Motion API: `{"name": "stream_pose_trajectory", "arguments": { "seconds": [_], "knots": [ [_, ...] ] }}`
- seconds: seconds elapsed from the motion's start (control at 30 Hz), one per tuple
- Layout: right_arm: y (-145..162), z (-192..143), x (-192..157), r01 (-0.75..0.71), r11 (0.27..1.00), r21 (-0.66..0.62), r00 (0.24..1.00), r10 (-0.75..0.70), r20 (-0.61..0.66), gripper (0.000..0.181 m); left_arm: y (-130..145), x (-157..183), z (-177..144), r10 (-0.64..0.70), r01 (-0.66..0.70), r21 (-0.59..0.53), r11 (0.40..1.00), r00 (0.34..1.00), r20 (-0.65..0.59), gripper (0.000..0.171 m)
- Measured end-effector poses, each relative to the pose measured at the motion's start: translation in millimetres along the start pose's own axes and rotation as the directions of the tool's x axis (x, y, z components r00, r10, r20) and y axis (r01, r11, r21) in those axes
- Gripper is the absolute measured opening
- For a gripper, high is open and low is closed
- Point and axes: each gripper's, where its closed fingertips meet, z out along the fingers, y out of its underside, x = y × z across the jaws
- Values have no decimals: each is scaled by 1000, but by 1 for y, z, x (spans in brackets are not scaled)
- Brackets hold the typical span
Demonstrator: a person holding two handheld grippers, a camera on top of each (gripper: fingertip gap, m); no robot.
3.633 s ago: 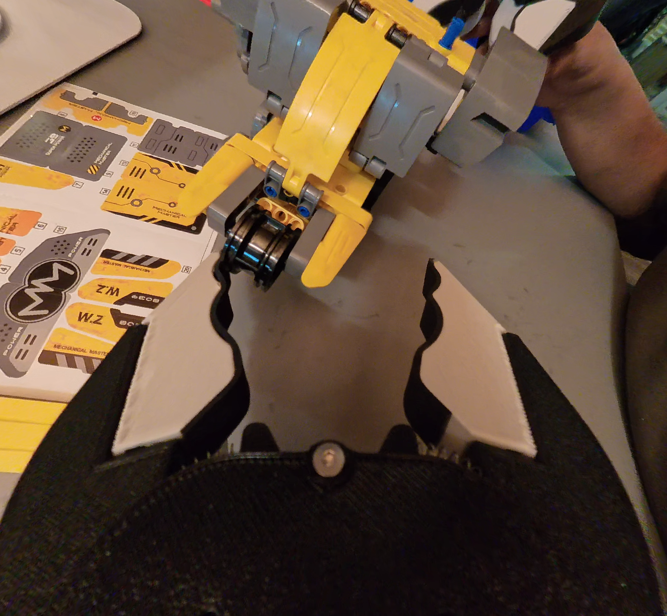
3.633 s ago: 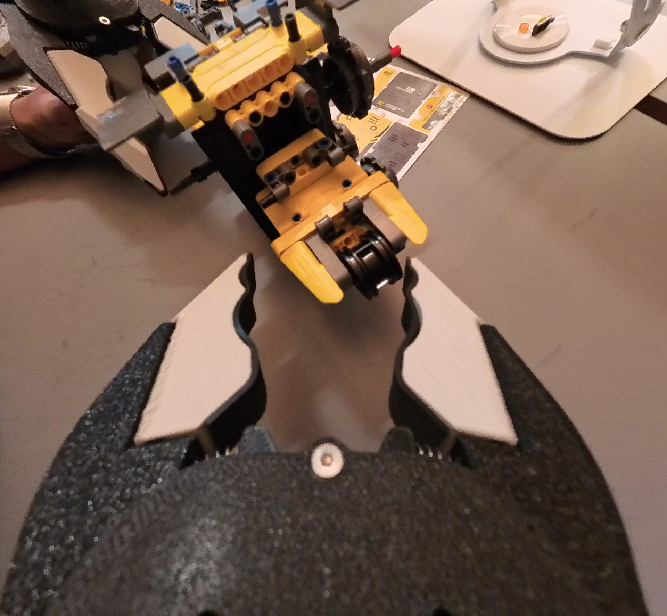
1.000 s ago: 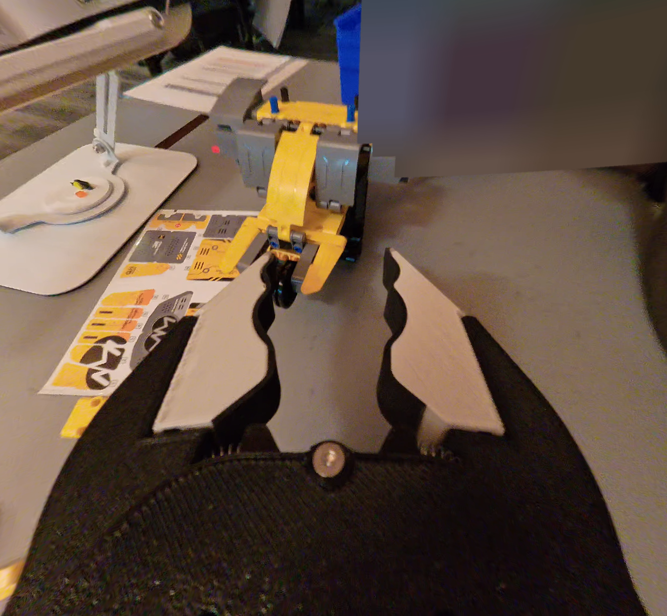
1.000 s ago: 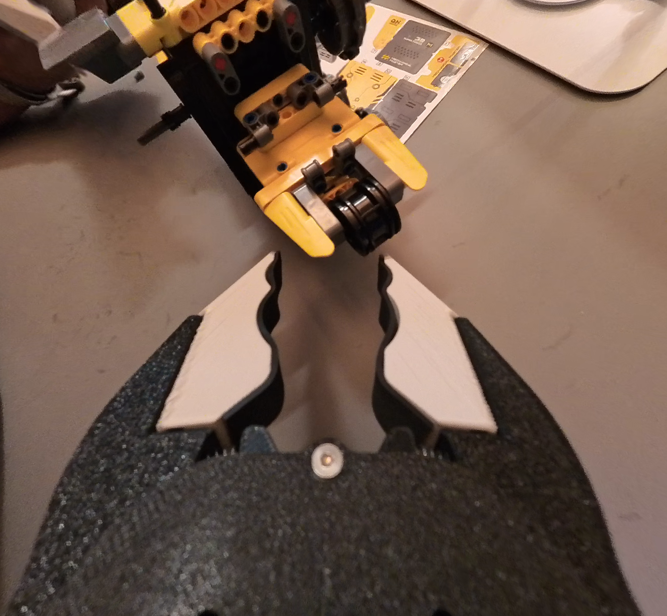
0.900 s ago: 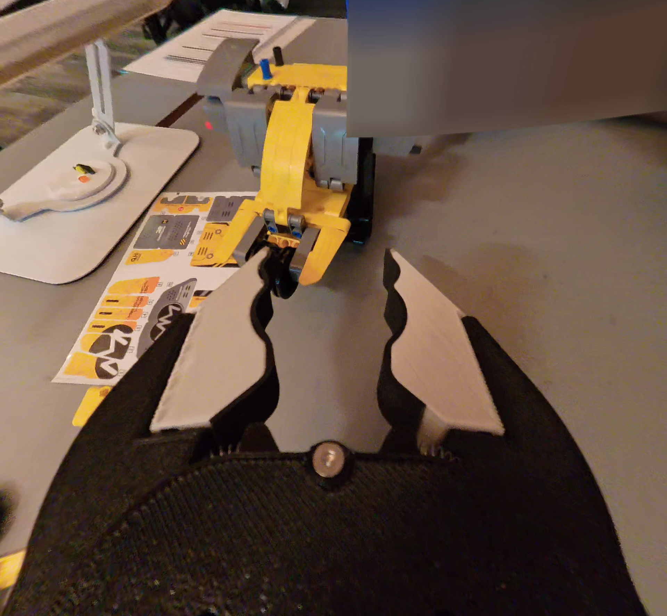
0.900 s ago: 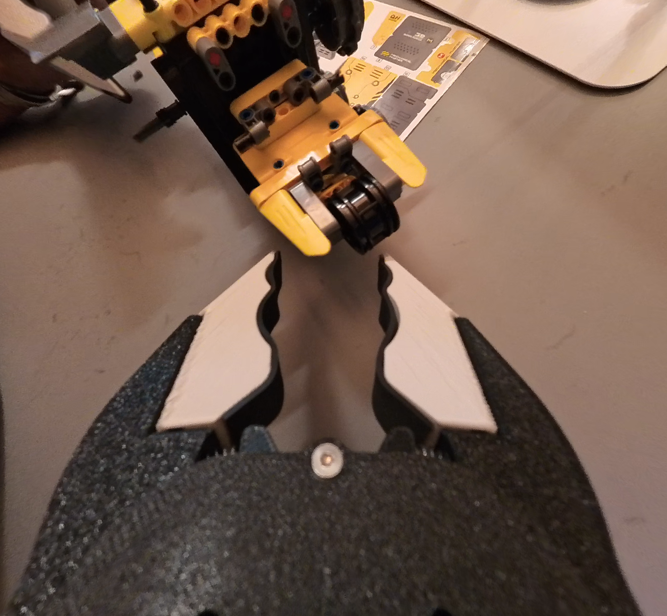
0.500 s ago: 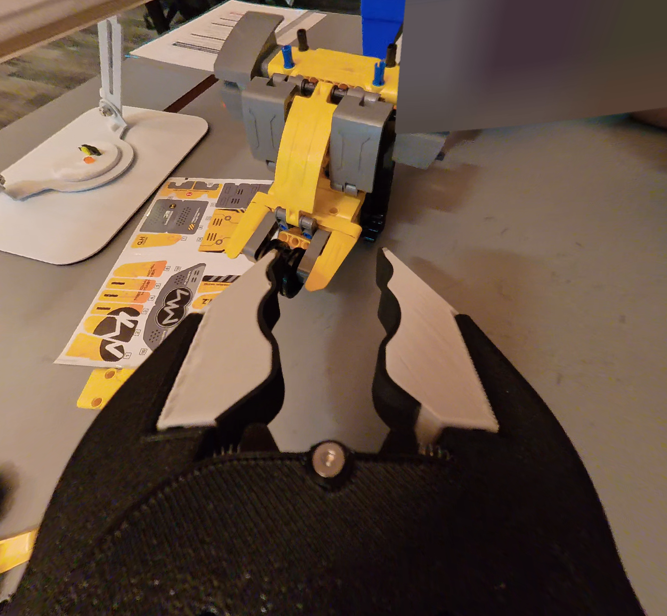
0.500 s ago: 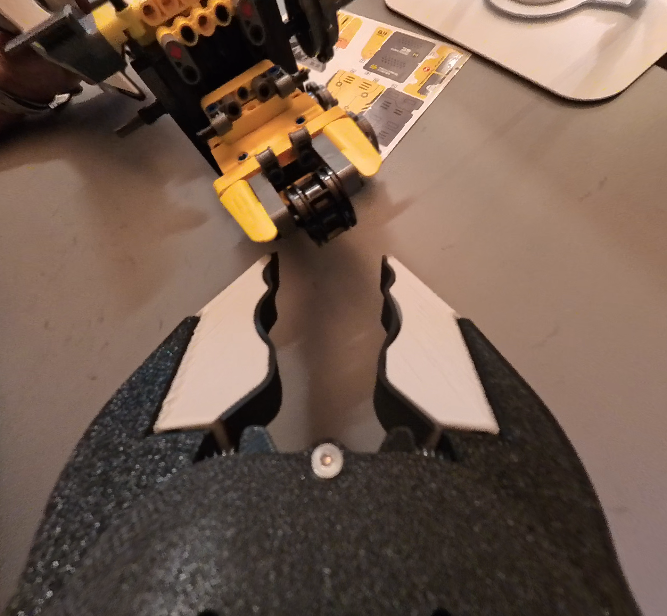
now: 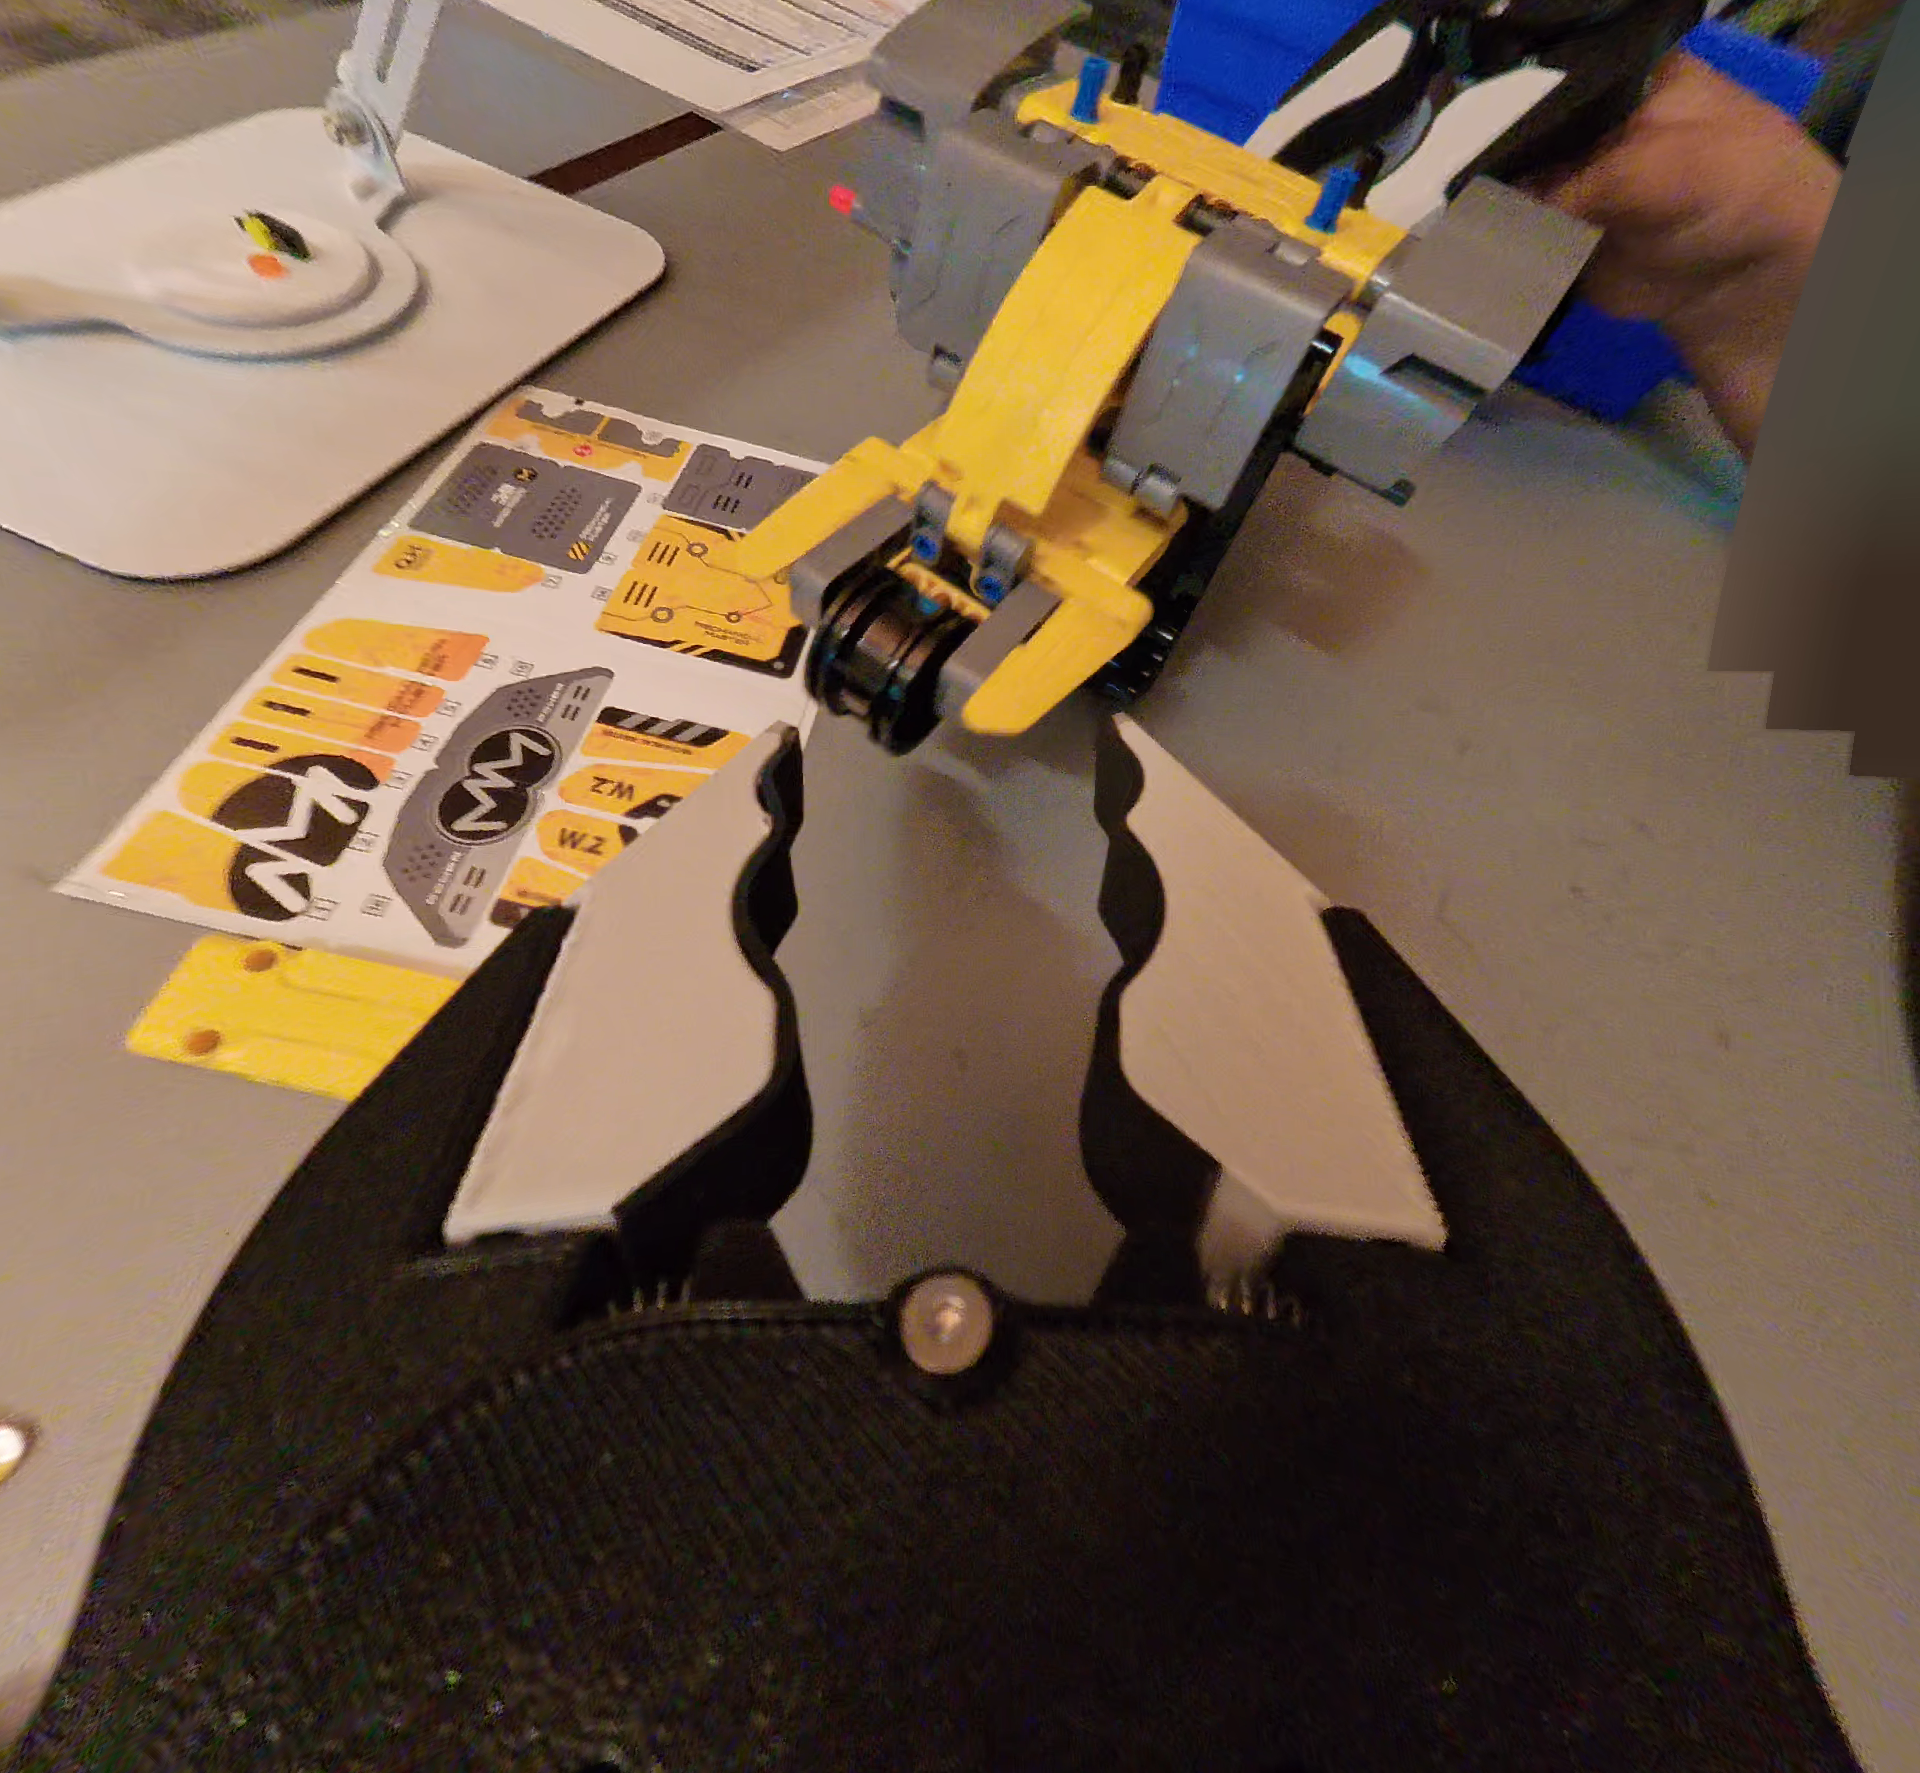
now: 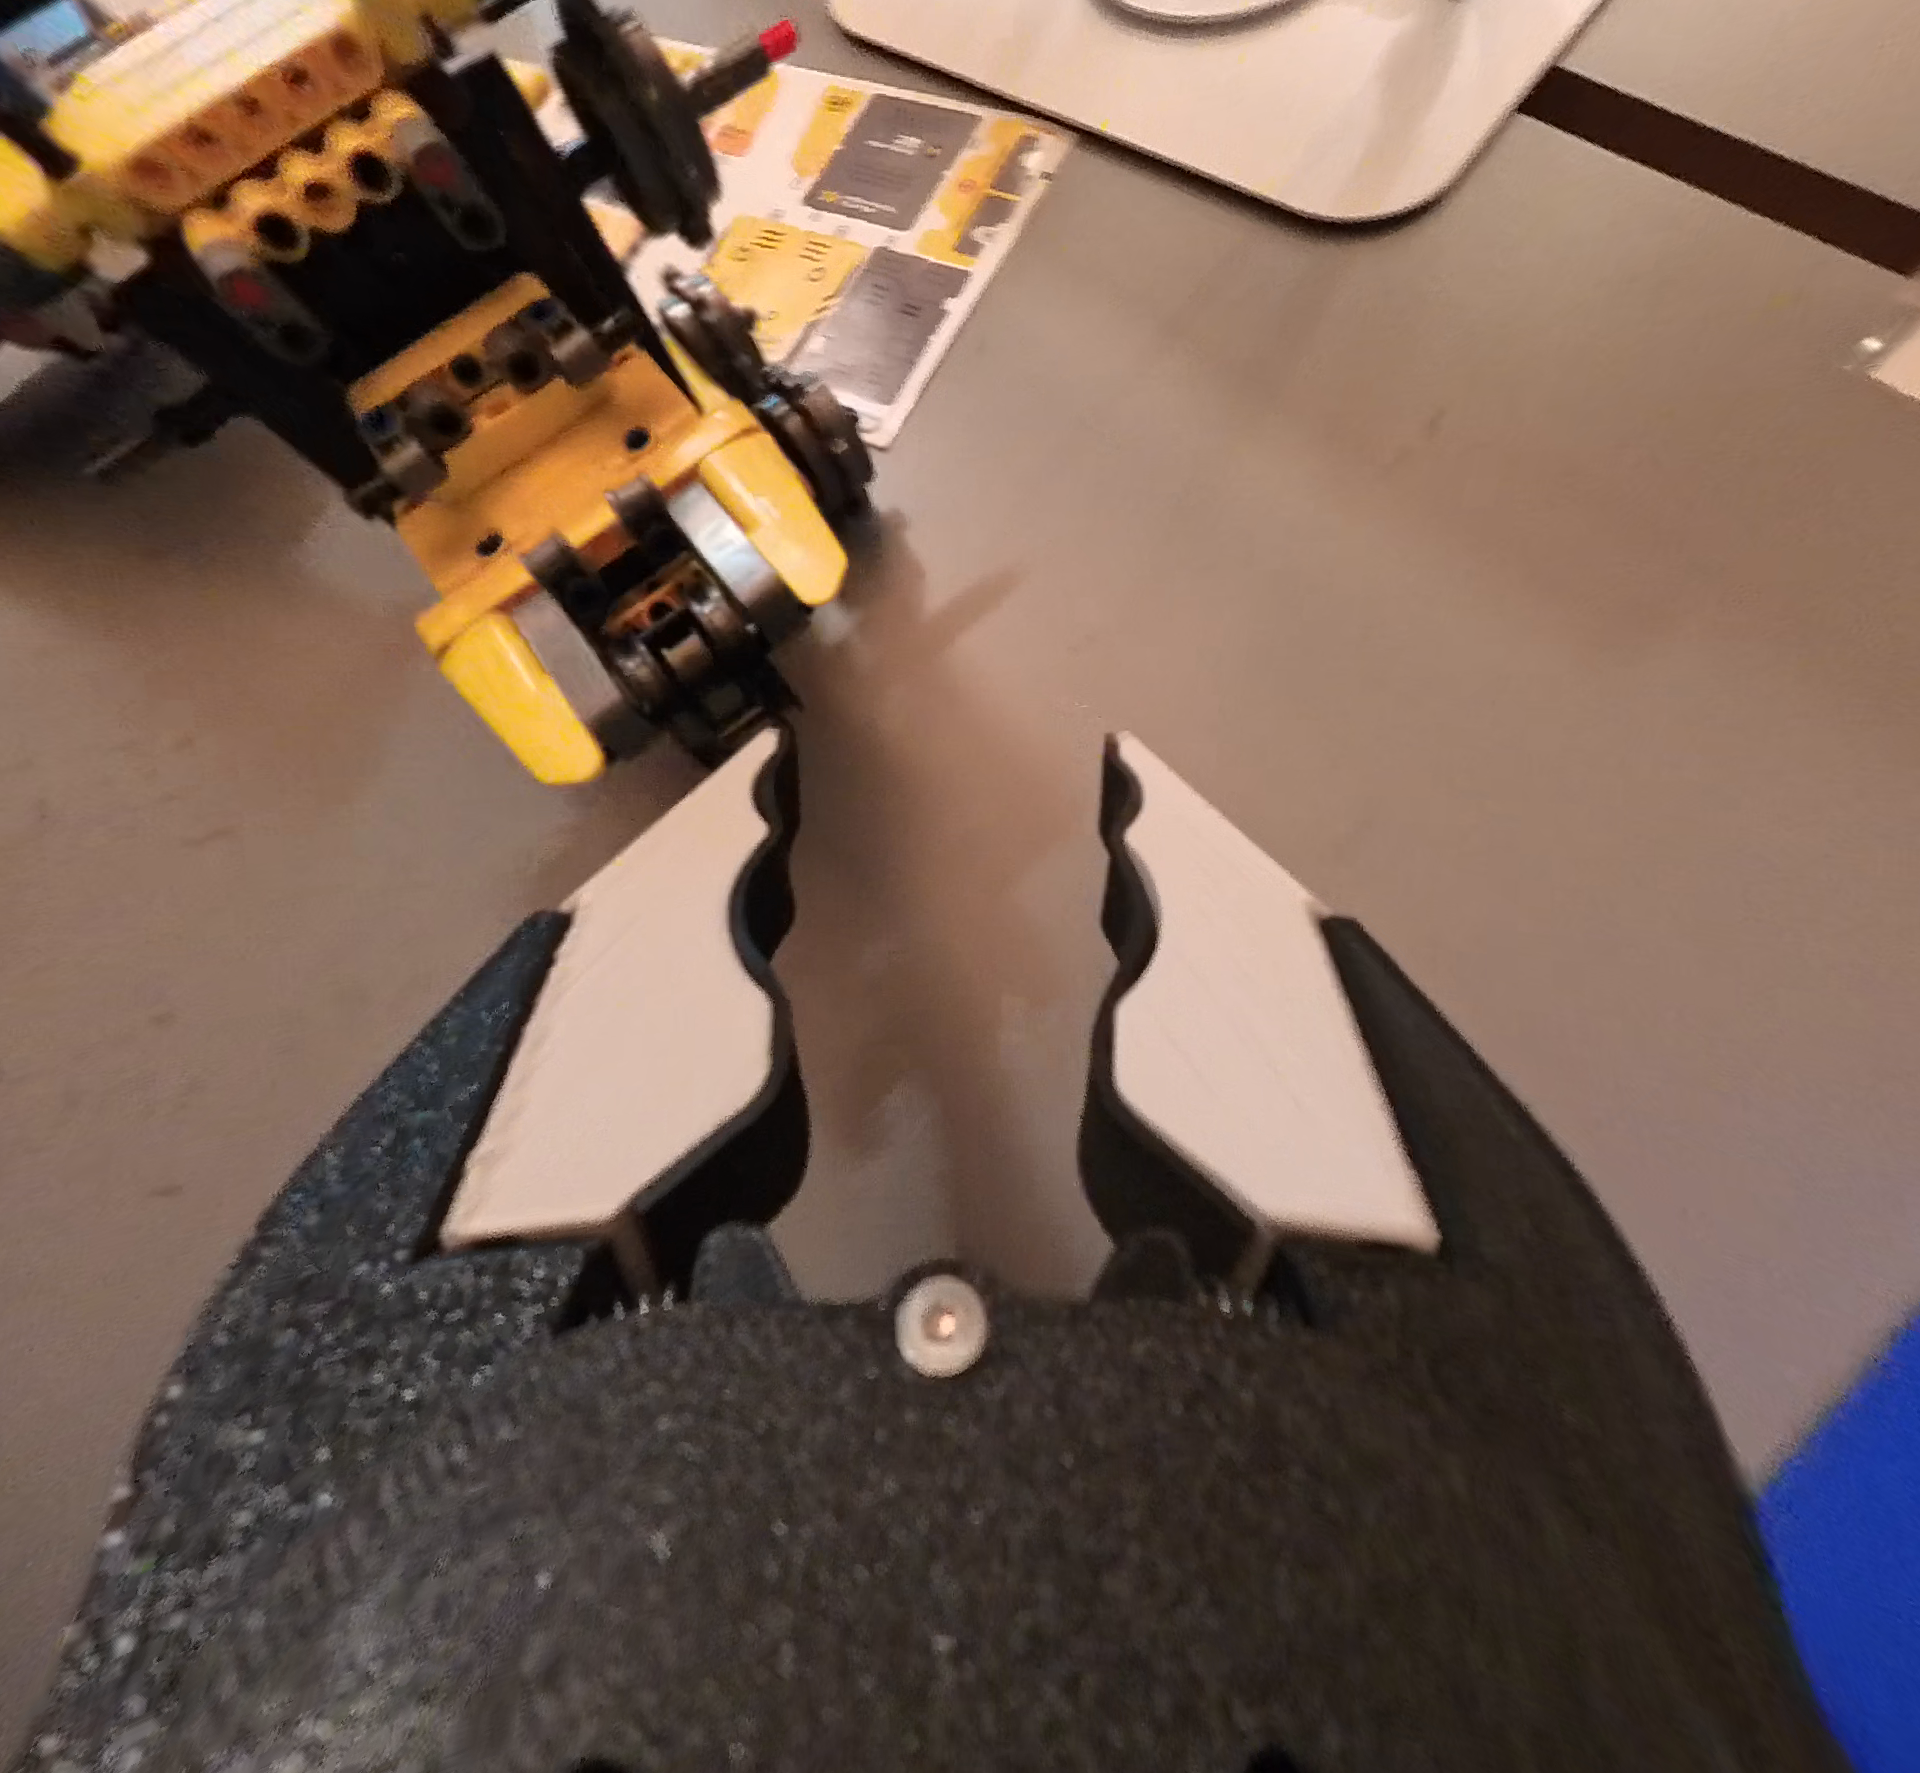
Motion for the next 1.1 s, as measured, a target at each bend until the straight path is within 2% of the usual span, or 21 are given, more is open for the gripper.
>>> {"name": "stream_pose_trajectory", "arguments": {
  "seconds": [0.17, 0.27, 0.43, 0.57, 0.67, 0.83, 0.97, 1.1],
  "knots": [
    [-7, -16, 17, -70, 996, 54, 997, 72, -28, 57, -12, 7, -3, -135, 145, 81, 986, 983, -121, 59],
    [-26, -25, 12, -46, 983, 178, 999, 43, 21, 60, -22, 6, -8, -222, 249, 140, 958, 958, -183, 62],
    [-65, -45, -29, 20, 905, 424, 985, -90, 146, 74, -33, -15, -15, -435, 476, 220, 851, 875, -211, 67],
    [-59, -29, -51, 111, 913, 391, 972, -182, 148, 87, -38, -15, -14, -540, 597, 221, 771, 797, -271, 72],
    [-49, -11, -49, 199, 922, 333, 968, -239, 81, 90, -36, -11, -5, -555, 603, 189, 775, 793, -251, 75],
    [-39, 10, -51, 241, 927, 287, 959, -273, 76, 95, -32, -9, 8, -536, 561, 147, 815, 825, -178, 77],
    [-38, 15, -49, 264, 918, 296, 956, -290, 50, 83, -23, -14, 13, -533, 542, 113, 832, 840, -103, 73],
    [-38, 15, -49, 263, 920, 290, 957, -288, 46, 82, -14, -24, 9, -521, 521, 97, 848, 853, -27, 68]
  ]
}}
